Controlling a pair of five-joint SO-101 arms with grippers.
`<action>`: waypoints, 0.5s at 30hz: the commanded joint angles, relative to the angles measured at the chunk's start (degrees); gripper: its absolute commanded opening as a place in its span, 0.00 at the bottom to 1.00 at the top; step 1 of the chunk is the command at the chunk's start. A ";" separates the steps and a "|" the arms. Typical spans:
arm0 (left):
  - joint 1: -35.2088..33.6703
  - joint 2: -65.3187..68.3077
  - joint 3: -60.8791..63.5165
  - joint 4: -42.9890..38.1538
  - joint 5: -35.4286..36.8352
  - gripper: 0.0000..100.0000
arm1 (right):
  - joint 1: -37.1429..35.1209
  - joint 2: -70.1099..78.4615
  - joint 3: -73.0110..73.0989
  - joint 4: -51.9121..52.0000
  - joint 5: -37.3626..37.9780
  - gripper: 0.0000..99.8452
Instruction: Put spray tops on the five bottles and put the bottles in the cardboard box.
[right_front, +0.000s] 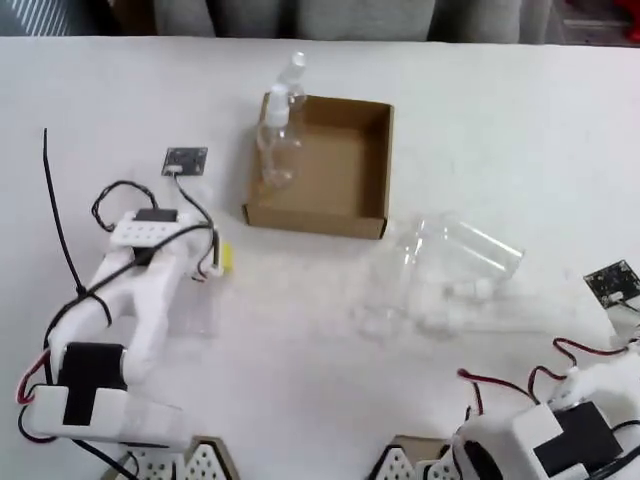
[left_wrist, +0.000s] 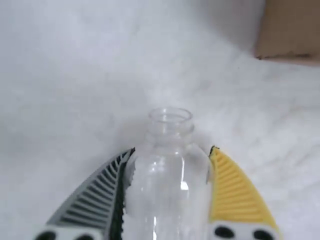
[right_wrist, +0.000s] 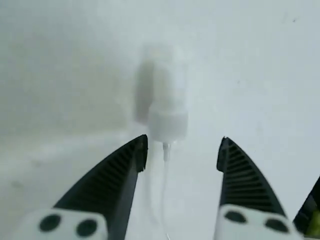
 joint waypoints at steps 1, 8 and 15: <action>-0.48 -1.54 -2.11 -1.67 -0.79 0.02 | -0.48 -0.13 -2.29 -1.01 0.79 0.20; -0.66 -1.54 -2.11 -1.58 -0.79 0.02 | -2.07 4.79 -3.78 -1.19 0.62 0.20; -0.66 -1.45 -2.11 -1.58 -0.79 0.02 | -2.33 15.34 -14.33 0.57 -5.01 0.20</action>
